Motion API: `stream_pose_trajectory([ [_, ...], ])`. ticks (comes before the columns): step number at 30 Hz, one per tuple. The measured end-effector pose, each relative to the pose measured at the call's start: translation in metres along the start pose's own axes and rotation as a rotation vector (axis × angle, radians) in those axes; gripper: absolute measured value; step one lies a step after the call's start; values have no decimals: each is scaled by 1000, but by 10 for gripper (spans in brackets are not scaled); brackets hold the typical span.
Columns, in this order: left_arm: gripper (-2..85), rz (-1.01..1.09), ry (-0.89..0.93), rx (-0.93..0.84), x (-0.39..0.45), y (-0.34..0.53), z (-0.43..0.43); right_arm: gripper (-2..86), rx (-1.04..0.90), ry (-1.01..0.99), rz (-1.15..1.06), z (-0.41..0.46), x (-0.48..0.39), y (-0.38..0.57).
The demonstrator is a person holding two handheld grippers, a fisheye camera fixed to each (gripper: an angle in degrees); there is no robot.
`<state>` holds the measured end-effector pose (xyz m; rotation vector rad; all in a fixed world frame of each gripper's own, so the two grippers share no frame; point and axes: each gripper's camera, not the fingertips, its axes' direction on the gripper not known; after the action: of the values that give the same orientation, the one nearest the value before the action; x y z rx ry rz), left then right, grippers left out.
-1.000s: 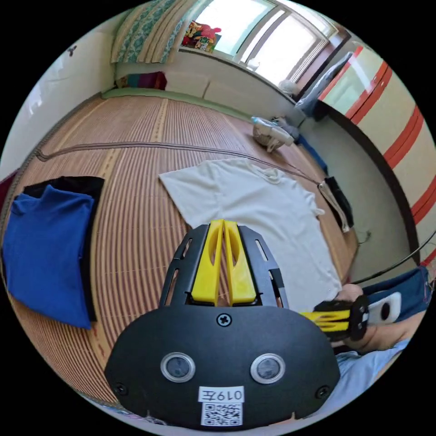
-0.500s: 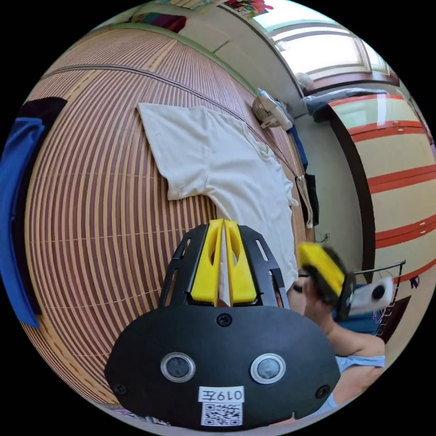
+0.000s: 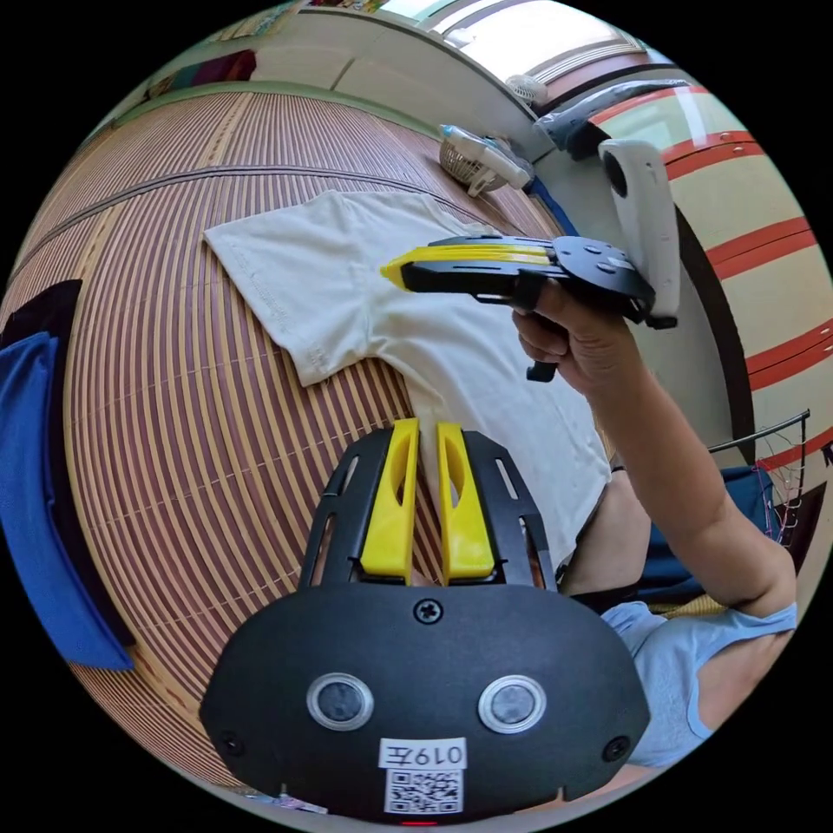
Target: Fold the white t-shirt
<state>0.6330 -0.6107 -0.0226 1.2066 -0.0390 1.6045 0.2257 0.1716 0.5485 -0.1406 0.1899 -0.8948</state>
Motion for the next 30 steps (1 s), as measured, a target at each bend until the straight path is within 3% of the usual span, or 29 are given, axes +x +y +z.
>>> stream_pose_trajectory([
  [17, 6, -14, -33, -78, 13, 1, 3, -10, -77, -24, 29, 34, 33, -30],
  [21, 7, -42, 9, 13, 9, 13, -11, -10, -50, -45, 59, 37, 44, -32],
  [24, 11, -21, -73, 92, 19, 13, -21, -10, -30, -46, 70, 38, 48, -30],
  [28, 20, 75, -33, 50, 33, 11, -9, -10, -26, -44, 80, 40, 52, -32],
  [30, 30, 82, -98, 30, 36, 10, -5, -10, -35, -43, 77, 41, 54, -35],
])
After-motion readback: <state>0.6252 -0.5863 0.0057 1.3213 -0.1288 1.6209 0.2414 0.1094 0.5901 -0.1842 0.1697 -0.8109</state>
